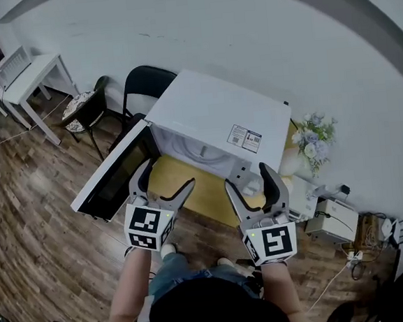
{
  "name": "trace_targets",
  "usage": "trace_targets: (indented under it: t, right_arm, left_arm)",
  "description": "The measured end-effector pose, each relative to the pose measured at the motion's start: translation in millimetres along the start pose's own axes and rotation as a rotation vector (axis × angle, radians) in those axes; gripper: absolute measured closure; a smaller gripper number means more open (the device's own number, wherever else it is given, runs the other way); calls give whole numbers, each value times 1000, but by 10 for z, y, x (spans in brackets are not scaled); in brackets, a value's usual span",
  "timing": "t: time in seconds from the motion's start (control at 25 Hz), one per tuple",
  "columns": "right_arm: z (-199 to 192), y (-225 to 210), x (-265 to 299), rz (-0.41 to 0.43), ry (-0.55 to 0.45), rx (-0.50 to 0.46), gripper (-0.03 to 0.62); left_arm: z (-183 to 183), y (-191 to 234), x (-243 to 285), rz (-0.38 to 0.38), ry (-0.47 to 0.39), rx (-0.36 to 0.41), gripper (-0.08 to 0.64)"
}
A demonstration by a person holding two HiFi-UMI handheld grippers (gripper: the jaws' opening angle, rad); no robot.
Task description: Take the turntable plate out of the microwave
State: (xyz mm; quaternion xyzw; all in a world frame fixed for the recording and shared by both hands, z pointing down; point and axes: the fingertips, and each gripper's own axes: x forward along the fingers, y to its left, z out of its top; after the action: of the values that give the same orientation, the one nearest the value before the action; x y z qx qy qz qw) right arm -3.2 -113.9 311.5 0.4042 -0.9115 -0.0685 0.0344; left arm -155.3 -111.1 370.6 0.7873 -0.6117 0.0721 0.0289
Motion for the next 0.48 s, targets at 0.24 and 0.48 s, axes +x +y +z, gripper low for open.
trace_targets:
  t: [0.24,0.48]
  right_arm:
    - [-45,357,258,-80,38,46,240]
    - [-264,495,382,-160,87,156,243]
  left_arm:
    - [-110,299,75,-126,14,-25,81]
    - [-379,465,179,-195,66,-63,81]
